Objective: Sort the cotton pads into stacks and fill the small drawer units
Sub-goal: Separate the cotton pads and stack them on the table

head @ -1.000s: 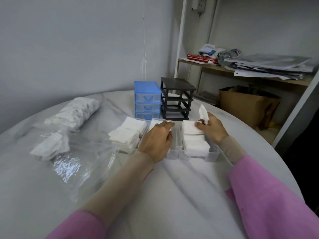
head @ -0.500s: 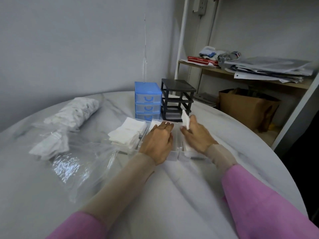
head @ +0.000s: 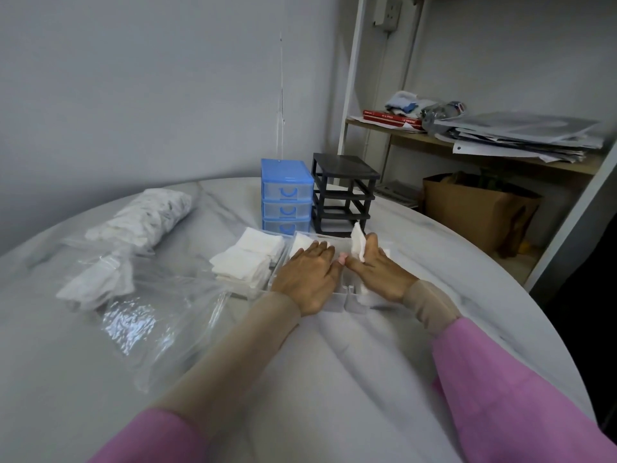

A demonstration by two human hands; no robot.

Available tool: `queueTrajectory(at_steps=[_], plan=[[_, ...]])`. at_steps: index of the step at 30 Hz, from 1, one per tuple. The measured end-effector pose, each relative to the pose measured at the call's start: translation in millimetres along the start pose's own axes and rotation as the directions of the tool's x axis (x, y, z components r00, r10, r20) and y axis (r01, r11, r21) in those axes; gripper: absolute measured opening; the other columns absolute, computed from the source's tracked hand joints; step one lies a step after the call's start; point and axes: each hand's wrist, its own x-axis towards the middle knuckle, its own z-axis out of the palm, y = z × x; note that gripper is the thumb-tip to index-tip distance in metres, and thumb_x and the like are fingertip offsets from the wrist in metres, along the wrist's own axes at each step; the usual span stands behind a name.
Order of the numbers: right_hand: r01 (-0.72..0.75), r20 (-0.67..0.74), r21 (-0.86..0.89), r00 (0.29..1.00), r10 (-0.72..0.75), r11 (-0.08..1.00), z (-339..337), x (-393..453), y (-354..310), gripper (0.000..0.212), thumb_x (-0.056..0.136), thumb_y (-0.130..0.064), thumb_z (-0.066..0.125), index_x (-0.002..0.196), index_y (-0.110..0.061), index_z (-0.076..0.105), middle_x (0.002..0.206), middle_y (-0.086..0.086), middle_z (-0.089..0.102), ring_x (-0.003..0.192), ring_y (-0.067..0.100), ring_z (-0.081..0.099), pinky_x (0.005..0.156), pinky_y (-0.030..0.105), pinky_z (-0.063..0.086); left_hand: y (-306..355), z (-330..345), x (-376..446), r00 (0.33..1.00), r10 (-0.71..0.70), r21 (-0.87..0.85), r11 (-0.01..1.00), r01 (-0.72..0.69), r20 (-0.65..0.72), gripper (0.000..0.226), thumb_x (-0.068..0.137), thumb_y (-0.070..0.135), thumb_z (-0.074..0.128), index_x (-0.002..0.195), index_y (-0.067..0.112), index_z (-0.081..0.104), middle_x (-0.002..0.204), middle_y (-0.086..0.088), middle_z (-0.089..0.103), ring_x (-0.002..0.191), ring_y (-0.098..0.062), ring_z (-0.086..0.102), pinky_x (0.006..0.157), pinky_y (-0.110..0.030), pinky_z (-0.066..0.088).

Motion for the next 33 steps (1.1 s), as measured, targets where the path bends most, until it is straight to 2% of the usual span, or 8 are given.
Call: queueTrajectory(at_steps=[2,8,11,15,20,25,30,33], plan=[[0.041,-0.07,0.094,0.997,-0.035,0.995,-7.2,-2.7,-0.5,0.037,0.094,-0.043,0.044,0.109,-0.014,0.027,0.11,0.012,0.052,0.09,0.024,0.052,0.074,0.034,0.044,1.7,-2.6,-1.9,0.999,-0.014,-0.067,0.998,0.012,-0.031,0.053,0.102,0.038,0.019,0.148,0.013,0.021,0.156,-0.004,0.019,0.144,-0.015,0.012,0.114,-0.027,0.009],[0.098,-0.162,0.391,0.986,-0.037,0.915,-34.5,-14.7,-4.3,0.086,0.079,-0.074,0.038,0.14,-0.014,0.03,0.132,0.003,0.047,0.124,0.024,0.043,0.107,0.042,0.032,4.3,-4.8,-1.2,0.979,-0.032,-0.295,0.955,-0.029,-0.2,0.038,0.1,0.026,0.037,0.136,0.014,0.044,0.141,-0.003,0.046,0.129,-0.019,0.041,0.107,-0.029,0.032],[0.099,-0.173,0.398,0.984,-0.031,0.912,-44.2,-19.7,1.4,0.057,0.095,-0.057,0.014,0.117,-0.014,0.044,0.1,0.008,0.058,0.087,0.017,0.053,0.085,0.03,0.04,7.6,-5.9,0.2,0.953,-0.027,-0.329,0.941,-0.078,-0.302,0.029,0.098,0.017,0.042,0.125,0.015,0.055,0.127,-0.002,0.055,0.119,-0.016,0.048,0.101,-0.025,0.036],[0.073,-0.178,0.249,0.984,-0.029,0.966,-41.4,-26.2,17.0,0.035,0.102,-0.032,0.024,0.102,-0.009,0.05,0.087,0.011,0.058,0.068,0.013,0.045,0.068,0.021,0.035,10.0,-5.0,1.6,0.939,-0.03,-0.399,0.91,-0.116,-0.342,0.024,0.095,0.01,0.045,0.113,0.014,0.06,0.109,-0.002,0.062,0.103,-0.013,0.054,0.091,-0.022,0.043],[-0.005,-0.14,0.347,0.989,0.057,0.938,-38.5,-25.4,17.2,0.052,0.092,-0.058,0.011,0.111,-0.02,0.039,0.086,0.005,0.053,0.074,0.013,0.043,0.087,0.03,0.033,17.6,-7.3,-0.2,0.956,-0.112,-0.628,0.773,-0.088,-0.272,0.02,0.097,0.016,0.044,0.101,0.015,0.063,0.087,0.004,0.062,0.084,-0.008,0.055,0.071,-0.008,0.042],[0.063,-0.198,0.059,0.979,-0.05,0.996,-36.3,-27.1,21.8,0.028,0.1,-0.035,0.024,0.089,-0.02,0.045,0.096,0.011,0.053,0.084,0.022,0.045,0.084,0.04,0.04,27.6,-7.3,-1.6,0.984,-0.133,-0.796,0.605,-0.012,-0.115,0.025,0.097,0.031,0.045,0.089,0.016,0.064,0.078,0.001,0.064,0.066,-0.008,0.052,0.055,-0.013,0.038],[0.179,-0.201,0.15,0.968,-0.148,0.972,-33.8,-27.8,16.5,0.009,0.096,-0.021,0.048,0.097,-0.013,0.053,0.096,0.003,0.056,0.09,0.019,0.051,0.071,0.022,0.041,32.2,-5.0,-0.8,0.987,-0.157,-0.865,0.499,0.058,-0.025,0.018,0.093,0.03,0.053,0.093,0.014,0.06,0.082,-0.003,0.065,0.066,-0.013,0.057,0.054,-0.02,0.046],[0.24,-0.194,0.265,0.962,-0.192,0.934,-35.7,-28.7,15.7,0.008,0.088,-0.016,0.062,0.095,-0.016,0.06,0.095,0.003,0.062,0.093,0.021,0.057,0.077,0.026,0.047,34.6,-4.3,-1.0,0.986,-0.164,-0.891,0.45,0.066,-0.01,0.02,0.092,0.023,0.056,0.107,0.009,0.058,0.085,-0.006,0.064,0.068,-0.014,0.062,0.061,-0.023,0.053]])
